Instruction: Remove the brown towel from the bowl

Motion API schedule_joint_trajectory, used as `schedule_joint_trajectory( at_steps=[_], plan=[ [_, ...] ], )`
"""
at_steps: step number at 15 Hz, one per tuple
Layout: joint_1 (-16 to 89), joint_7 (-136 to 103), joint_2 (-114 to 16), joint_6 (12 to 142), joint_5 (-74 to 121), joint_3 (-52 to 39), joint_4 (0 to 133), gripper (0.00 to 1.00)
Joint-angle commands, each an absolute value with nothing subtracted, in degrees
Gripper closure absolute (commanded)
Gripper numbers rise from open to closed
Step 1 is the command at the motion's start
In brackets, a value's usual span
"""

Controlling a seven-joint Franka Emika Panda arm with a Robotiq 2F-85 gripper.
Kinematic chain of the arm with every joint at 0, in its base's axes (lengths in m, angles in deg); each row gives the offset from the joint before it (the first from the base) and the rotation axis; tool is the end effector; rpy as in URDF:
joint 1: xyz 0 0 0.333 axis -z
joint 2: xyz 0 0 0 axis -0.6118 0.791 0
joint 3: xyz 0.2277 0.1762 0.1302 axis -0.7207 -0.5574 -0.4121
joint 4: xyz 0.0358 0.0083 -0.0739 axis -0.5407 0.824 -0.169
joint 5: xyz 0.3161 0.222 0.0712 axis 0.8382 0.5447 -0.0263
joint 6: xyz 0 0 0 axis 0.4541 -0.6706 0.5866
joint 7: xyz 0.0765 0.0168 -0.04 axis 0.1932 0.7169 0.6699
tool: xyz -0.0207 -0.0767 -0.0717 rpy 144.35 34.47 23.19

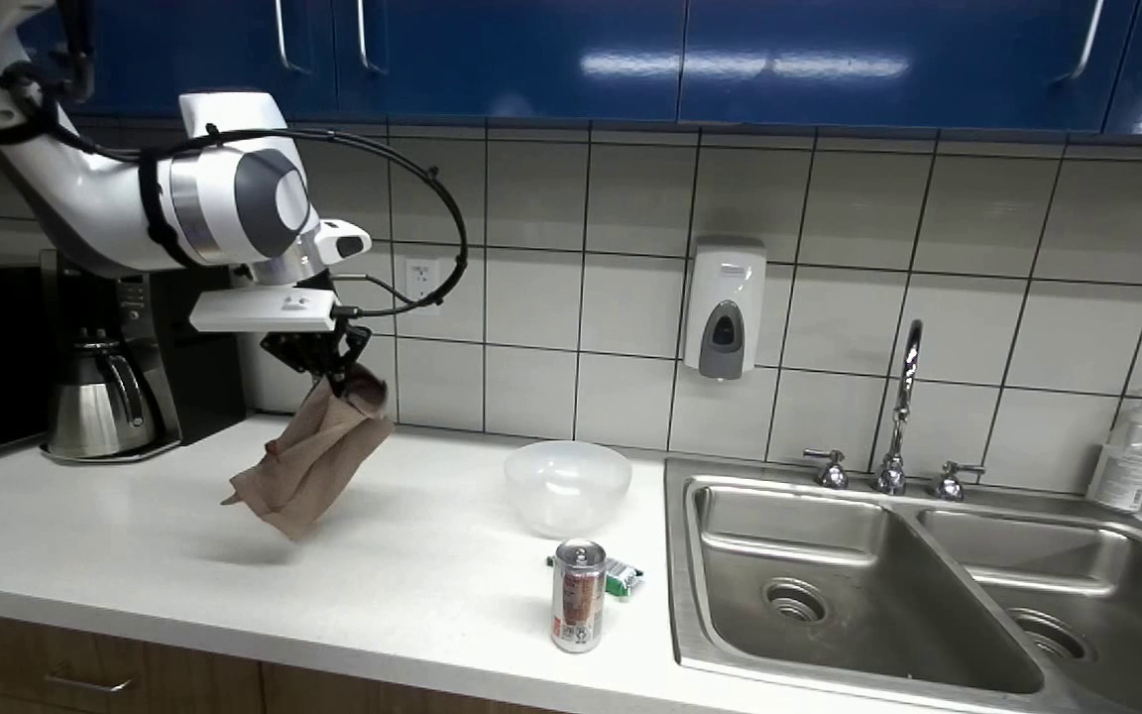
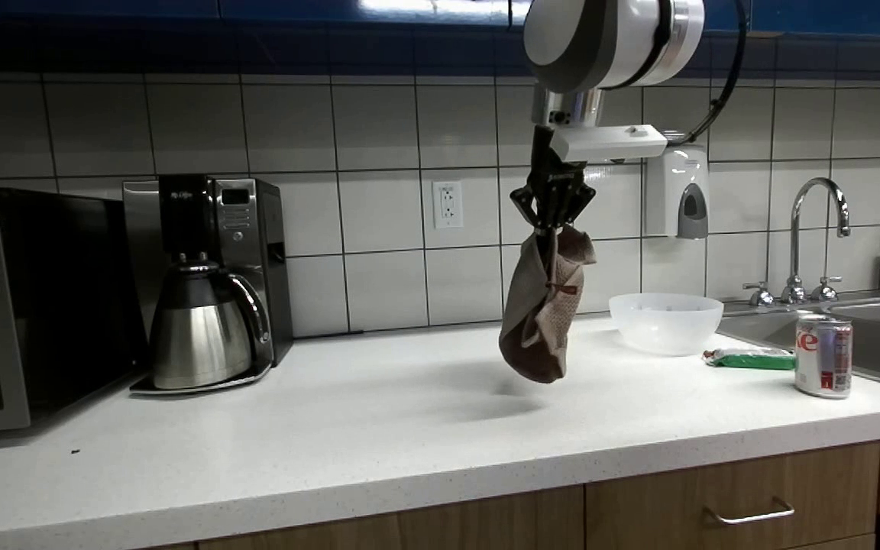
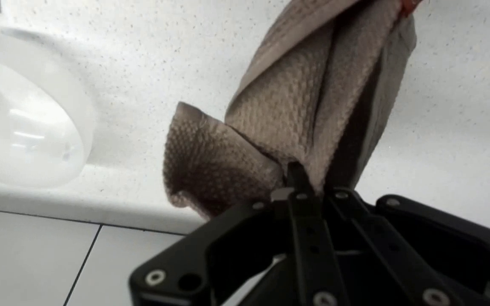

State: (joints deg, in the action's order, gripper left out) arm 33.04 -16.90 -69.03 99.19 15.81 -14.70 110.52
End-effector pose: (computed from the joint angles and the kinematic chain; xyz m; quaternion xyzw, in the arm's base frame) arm 0.5153 0.0860 0.3857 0.9721 0.1057 0.2072 0.0292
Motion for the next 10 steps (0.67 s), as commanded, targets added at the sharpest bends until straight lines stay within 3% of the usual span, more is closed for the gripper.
schedule_joint_trajectory(
  at_steps=[1, 10],
  plan=[
    [33.06, -17.2, -69.11, 97.88, 17.03, -15.35, 112.47, 0.99],
    [33.13, -16.63, -65.97, 97.7, 20.48, -14.93, 116.82, 0.99]
  ],
)
